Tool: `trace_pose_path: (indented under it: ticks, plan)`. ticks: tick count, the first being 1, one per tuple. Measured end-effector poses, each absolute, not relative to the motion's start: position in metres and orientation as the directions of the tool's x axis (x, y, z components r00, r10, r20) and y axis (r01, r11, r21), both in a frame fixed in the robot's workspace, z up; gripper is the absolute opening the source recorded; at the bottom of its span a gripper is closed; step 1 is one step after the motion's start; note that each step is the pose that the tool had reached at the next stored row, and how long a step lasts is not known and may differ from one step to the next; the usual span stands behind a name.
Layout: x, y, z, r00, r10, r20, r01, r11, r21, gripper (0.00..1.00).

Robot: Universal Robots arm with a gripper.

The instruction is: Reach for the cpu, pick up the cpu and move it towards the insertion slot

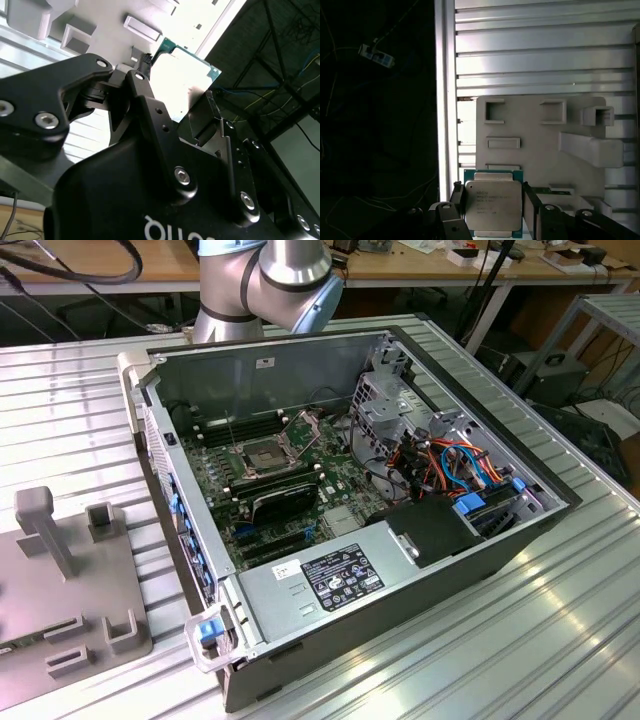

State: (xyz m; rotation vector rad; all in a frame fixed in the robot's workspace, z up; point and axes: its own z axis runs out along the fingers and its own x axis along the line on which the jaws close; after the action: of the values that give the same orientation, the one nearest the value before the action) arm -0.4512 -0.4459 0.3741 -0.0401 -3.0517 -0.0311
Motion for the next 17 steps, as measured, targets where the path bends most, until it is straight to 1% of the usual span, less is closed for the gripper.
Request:
trace_pose_path:
  ticks: [4, 12, 17]
  plan:
    - [-0.4512, -0.446, 0.3802, -0.996, 0.025, 0.09, 0.027, 0.999, 0.026, 0.55]
    - [-0.4511, -0.446, 0.3807, -0.996, 0.025, 0.09, 0.027, 0.999, 0.026, 0.55]
    - [-0.4511, -0.4453, 0.3853, -0.998, 0.025, 0.063, 0.027, 0.999, 0.027, 0.55]
